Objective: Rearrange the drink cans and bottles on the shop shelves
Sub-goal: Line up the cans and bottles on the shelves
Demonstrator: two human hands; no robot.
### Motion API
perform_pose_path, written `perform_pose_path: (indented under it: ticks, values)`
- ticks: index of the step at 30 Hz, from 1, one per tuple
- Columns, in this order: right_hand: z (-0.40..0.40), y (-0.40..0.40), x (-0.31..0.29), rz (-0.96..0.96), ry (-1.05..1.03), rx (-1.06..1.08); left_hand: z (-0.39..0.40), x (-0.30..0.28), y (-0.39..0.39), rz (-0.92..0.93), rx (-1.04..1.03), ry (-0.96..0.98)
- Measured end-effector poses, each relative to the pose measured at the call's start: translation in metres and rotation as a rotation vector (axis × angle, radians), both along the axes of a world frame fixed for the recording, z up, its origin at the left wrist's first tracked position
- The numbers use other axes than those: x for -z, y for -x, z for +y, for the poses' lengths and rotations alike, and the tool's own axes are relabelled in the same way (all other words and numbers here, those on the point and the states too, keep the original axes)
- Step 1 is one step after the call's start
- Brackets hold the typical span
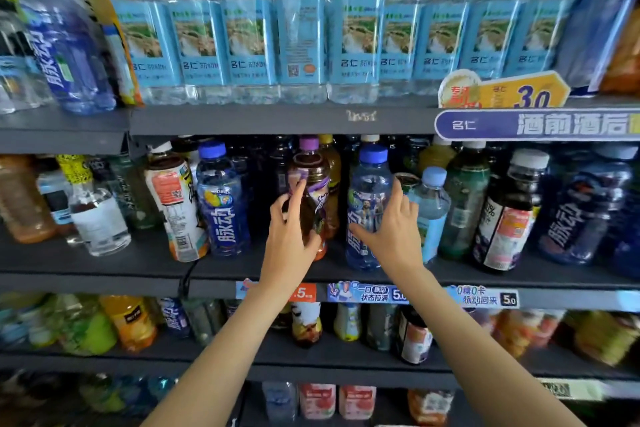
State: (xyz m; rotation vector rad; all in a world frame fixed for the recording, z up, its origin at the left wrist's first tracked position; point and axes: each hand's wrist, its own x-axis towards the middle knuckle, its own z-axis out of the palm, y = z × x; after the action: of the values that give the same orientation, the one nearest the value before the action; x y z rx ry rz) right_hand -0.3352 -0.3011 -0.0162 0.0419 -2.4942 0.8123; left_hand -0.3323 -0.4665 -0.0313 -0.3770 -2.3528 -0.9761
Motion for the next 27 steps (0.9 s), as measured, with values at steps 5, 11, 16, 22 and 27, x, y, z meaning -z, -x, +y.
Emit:
perform_pose_path:
  ticks: [5, 11, 16, 22, 27]
  values:
    - [-0.005, -0.008, 0.004, 0.043, 0.215, -0.073, -0.011, 0.002, -0.006, 0.021, -0.010, 0.052]
    - [0.007, -0.038, 0.010, 0.068, 0.190, -0.210, -0.021, -0.005, -0.016, 0.107, -0.011, 0.128]
    - [0.005, -0.037, 0.002, -0.019, 0.087, -0.081, -0.013, -0.005, -0.016, -0.036, 0.001, 0.220]
    - [0.001, -0.030, -0.004, -0.092, -0.016, -0.001, -0.005, 0.008, -0.019, -0.229, -0.027, 0.244]
    - [0.000, -0.025, -0.003, -0.107, 0.011, -0.051, -0.003, 0.027, -0.016, -0.309, -0.086, 0.426]
